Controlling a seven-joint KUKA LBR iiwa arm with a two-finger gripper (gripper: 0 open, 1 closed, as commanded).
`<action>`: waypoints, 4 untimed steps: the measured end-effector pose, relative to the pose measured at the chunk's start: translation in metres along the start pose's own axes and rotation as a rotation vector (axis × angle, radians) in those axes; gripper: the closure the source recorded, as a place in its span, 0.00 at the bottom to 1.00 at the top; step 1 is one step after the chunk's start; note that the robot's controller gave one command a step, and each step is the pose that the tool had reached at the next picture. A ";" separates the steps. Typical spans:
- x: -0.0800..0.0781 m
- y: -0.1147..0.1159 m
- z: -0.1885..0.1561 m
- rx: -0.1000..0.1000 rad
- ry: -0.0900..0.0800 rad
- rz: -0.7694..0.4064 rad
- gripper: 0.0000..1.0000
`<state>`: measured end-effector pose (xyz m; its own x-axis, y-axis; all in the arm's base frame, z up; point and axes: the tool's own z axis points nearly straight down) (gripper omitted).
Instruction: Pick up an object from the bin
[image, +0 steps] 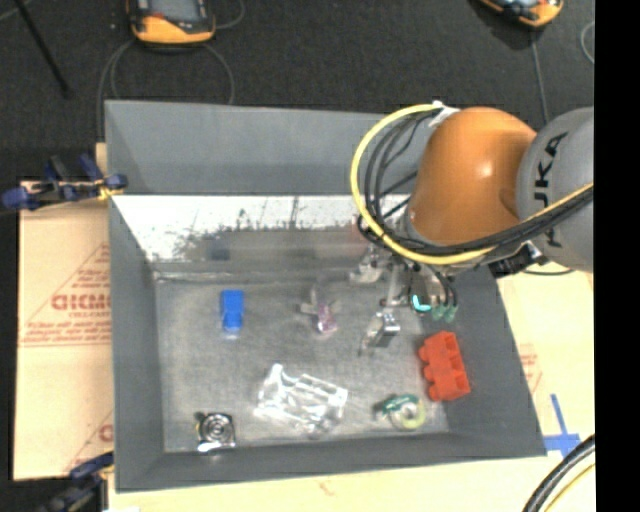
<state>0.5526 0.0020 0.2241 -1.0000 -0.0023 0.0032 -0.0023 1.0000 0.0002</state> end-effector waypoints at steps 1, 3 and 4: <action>0.036 0.040 0.094 0.001 -0.016 -0.042 0.00; 0.074 0.065 0.104 -0.001 -0.002 0.216 0.00; 0.071 0.056 0.149 -0.006 -0.007 0.309 0.00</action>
Offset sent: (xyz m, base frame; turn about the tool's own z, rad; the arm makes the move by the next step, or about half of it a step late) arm -0.0618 0.0632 -0.1541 -0.0628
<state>0.4806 0.0578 0.0757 -0.9533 0.3020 -0.0024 0.3020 0.9533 0.0062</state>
